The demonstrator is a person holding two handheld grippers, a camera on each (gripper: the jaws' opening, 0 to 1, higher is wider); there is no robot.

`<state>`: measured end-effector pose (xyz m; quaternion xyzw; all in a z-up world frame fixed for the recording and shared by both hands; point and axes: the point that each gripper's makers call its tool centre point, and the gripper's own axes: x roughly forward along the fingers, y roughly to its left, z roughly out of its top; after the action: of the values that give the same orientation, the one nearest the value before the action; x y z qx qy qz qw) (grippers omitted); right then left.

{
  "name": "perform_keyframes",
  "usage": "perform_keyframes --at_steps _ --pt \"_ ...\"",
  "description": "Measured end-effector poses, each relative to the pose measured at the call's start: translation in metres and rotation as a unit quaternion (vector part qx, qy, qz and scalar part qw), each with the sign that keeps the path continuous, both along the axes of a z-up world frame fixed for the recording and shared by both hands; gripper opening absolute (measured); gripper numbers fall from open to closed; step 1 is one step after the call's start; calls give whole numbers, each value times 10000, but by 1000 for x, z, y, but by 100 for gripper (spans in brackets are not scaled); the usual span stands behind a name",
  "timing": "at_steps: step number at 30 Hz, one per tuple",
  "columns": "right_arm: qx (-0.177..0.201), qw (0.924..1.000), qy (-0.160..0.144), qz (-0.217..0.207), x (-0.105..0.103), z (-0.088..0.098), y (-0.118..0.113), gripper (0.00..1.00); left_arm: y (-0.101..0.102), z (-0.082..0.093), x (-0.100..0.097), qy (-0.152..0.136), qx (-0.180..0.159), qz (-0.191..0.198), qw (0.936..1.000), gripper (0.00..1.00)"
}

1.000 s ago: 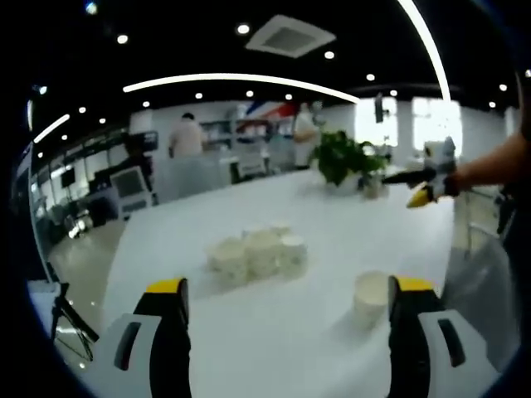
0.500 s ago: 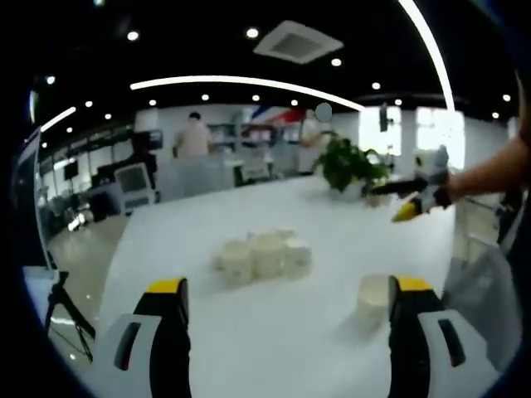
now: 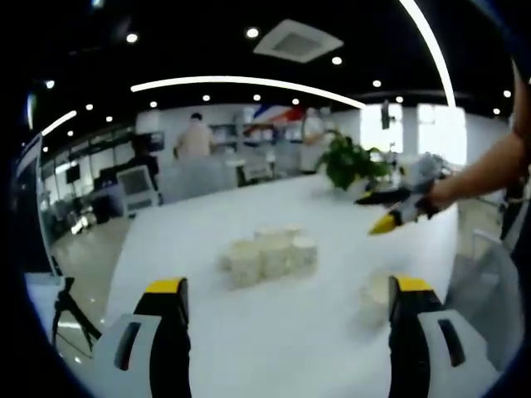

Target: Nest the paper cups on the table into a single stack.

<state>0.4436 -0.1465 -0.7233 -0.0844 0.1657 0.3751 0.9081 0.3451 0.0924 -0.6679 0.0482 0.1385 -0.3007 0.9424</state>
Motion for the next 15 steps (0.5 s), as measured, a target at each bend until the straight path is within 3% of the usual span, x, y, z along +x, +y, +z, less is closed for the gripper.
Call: perform_keyframes --at_steps 15 --pt "37 9999 81 104 26 -12 17 86 -8 -2 -5 80 98 -196 9997 99"
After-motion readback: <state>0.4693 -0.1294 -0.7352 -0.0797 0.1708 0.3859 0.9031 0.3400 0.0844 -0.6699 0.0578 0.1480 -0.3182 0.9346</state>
